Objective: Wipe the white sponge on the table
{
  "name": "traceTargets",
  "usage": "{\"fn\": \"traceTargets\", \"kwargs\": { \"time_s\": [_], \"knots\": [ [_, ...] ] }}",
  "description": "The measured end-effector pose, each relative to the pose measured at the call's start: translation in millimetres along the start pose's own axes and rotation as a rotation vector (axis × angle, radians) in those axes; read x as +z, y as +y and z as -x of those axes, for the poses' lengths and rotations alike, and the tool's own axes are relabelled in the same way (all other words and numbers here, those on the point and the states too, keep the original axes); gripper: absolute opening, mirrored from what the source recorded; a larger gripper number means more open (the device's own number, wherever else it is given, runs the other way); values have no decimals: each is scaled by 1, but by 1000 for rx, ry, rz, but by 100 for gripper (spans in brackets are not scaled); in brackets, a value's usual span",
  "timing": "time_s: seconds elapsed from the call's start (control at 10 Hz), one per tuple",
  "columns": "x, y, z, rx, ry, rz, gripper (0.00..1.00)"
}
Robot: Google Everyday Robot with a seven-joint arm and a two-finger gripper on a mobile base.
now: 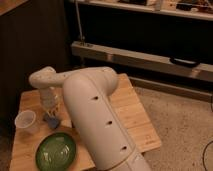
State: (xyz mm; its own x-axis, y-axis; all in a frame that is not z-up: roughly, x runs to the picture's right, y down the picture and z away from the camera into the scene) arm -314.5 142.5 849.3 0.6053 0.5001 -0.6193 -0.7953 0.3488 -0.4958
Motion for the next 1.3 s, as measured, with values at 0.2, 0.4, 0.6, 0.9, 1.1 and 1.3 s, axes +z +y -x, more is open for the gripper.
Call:
{"fn": "traceTargets", "kwargs": {
  "time_s": [0.2, 0.4, 0.6, 0.9, 1.1, 1.3],
  "knots": [
    [-1, -11, 8, 21, 15, -30, 14],
    [-3, -27, 9, 65, 23, -48, 14],
    [-3, -52, -2, 122, 34, -53, 14],
    [2, -77, -21, 171, 37, -36, 14],
    [0, -85, -42, 171, 31, -26, 14],
    [-4, -79, -63, 150, 22, -24, 14]
  ]
}}
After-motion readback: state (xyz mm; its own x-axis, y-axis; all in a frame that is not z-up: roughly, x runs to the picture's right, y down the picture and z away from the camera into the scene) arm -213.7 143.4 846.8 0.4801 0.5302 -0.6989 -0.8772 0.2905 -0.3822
